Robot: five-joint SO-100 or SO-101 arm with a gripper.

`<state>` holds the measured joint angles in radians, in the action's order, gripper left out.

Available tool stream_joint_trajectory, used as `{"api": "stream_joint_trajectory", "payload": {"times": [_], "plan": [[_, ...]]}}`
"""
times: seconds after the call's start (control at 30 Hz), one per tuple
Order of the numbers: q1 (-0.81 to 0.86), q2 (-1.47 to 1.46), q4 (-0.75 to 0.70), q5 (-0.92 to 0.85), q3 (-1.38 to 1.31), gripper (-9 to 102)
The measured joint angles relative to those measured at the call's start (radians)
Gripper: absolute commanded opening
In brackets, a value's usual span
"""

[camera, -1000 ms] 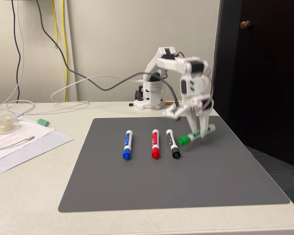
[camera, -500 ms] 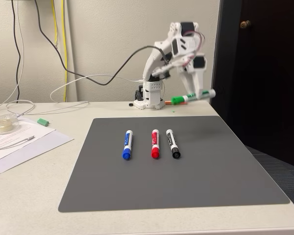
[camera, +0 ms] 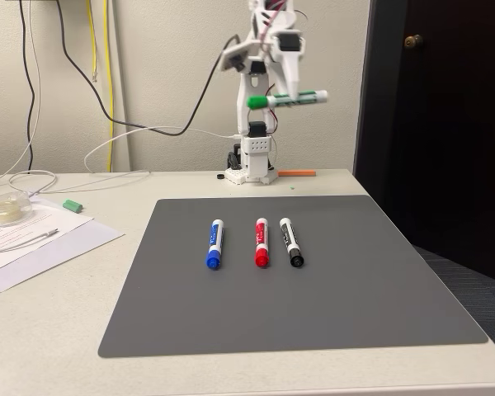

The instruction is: Pick up the green marker.

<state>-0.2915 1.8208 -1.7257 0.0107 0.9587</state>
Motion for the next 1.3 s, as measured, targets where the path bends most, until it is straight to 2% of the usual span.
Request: {"api": "stream_joint_trajectory", "payload": {"times": [0.43,0.6,0.73,0.9,1.3], "plan": [[0.114,0.457,0.391,-0.054,0.681,3],[0.172,0.666,0.638,-0.112,0.968,3],[0.195,0.778,0.775,-0.146,1.181,3],[0.222,0.831,0.904,-0.152,1.293,3],[0.242,0.851,1.029,-0.146,1.384,3]]}}
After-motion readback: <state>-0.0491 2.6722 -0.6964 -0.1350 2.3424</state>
